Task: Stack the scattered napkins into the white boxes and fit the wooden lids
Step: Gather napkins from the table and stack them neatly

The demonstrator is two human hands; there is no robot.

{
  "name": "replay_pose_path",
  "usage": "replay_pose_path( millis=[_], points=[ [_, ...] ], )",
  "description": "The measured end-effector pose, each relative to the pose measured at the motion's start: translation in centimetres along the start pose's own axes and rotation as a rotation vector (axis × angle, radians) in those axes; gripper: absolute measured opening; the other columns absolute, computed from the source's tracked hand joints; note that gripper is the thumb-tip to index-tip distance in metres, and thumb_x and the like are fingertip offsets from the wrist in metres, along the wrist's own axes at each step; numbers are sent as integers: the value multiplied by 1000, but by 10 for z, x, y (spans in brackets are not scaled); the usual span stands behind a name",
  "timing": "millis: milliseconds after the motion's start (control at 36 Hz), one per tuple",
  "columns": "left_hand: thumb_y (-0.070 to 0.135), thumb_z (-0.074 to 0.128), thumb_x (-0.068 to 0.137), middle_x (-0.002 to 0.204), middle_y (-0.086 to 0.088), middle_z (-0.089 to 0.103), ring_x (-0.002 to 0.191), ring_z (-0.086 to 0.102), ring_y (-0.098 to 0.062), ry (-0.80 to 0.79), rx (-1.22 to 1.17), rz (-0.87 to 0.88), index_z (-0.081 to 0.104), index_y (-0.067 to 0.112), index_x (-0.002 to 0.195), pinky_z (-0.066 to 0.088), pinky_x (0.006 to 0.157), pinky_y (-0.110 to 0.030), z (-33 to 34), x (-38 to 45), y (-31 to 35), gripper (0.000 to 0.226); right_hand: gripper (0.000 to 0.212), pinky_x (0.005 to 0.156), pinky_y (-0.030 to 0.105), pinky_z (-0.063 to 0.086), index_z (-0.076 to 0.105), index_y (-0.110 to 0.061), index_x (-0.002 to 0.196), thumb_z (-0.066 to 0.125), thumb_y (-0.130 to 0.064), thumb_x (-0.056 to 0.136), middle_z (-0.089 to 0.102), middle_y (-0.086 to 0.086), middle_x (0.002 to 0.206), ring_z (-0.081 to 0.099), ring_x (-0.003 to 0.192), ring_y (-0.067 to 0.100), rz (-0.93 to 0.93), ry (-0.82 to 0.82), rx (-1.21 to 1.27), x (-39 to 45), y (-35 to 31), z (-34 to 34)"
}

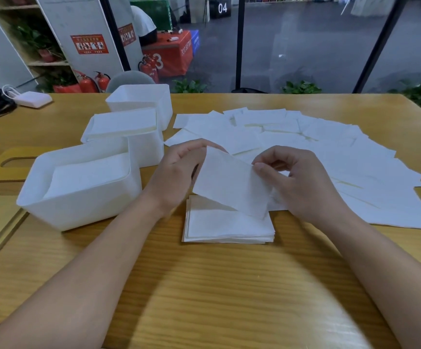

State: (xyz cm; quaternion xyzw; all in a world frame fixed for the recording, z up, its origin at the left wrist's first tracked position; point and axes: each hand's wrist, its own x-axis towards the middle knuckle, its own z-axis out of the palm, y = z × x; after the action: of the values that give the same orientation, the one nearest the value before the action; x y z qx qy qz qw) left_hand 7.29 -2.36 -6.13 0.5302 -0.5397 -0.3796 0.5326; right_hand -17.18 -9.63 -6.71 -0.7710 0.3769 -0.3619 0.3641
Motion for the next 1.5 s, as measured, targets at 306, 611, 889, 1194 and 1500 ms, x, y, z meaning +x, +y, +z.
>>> replay_pose_path(
  millis=[306,611,889,1194,1500],
  points=[
    [22,83,97,90,-4,80,86,73,-27,12,212,127,84,15,95,56,79,-39,-6,0,1,7,8,52,26,37,75,-23,96,72,-25,104,61,-6,72,46,61,16,40,15,119,-4,-13,-1],
    [23,78,101,60,-8,52,53,45,-20,-301,319,-225,80,25,112,40,51,-24,-27,-1,9,11,13,59,33,41,75,-27,94,82,-38,93,68,10,71,51,56,16,178,-162,-39,-8,-6,-1],
    [24,77,100,57,6,51,55,46,-12,-316,564,-168,78,33,108,58,92,-44,-29,2,-4,12,18,70,26,45,73,-37,93,79,-54,91,67,-13,90,58,83,4,-18,-98,-382,-8,5,8],
    [53,75,96,86,10,69,75,60,-7,-105,715,-18,81,39,91,50,71,-29,-24,8,-11,16,78,114,41,23,66,-31,141,22,-79,98,47,-14,162,38,134,21,-133,-246,-811,1,10,23],
    [35,82,96,117,20,62,107,59,-2,-9,690,109,70,47,132,44,83,-16,-11,6,-17,39,43,114,37,27,79,-25,122,60,-58,102,70,-18,128,47,117,12,-366,-109,-607,-1,0,18]
  ],
)
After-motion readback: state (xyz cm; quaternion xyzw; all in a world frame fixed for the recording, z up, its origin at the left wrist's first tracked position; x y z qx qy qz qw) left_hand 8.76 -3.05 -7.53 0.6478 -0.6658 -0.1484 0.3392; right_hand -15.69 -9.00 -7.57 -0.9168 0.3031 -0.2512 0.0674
